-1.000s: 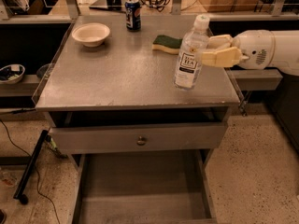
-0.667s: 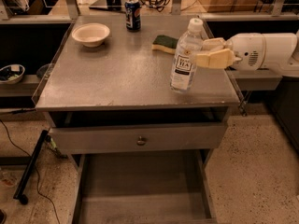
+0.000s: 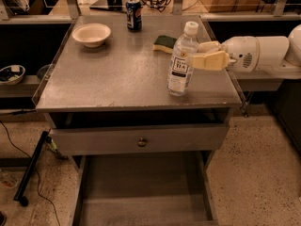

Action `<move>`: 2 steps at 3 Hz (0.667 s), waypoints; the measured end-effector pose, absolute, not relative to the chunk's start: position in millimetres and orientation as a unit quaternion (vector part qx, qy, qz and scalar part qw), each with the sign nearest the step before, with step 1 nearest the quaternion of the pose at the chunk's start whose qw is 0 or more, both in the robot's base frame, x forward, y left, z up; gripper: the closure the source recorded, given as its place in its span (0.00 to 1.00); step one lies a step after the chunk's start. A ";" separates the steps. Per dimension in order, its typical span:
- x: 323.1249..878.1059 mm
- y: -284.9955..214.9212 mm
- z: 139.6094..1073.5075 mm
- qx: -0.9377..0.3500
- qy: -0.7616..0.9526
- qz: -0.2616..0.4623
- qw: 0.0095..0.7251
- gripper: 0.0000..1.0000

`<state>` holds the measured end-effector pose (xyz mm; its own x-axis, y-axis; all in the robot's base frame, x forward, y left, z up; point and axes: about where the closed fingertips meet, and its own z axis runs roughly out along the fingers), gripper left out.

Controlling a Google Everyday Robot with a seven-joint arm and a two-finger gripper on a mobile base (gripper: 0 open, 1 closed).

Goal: Pick blue plastic bottle from middle drawer and place on counter

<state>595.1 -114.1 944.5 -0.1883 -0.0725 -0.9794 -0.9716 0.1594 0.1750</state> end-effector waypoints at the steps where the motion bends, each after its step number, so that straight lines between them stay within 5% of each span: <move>1: 590.5 -107.9 931.1 -0.434 0.607 0.473 0.468 1.00; 2: 590.5 -107.9 931.1 -0.434 0.607 0.473 0.468 1.00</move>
Offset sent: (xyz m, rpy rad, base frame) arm -0.0089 0.0019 -0.0204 -0.0262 -0.0143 -0.0411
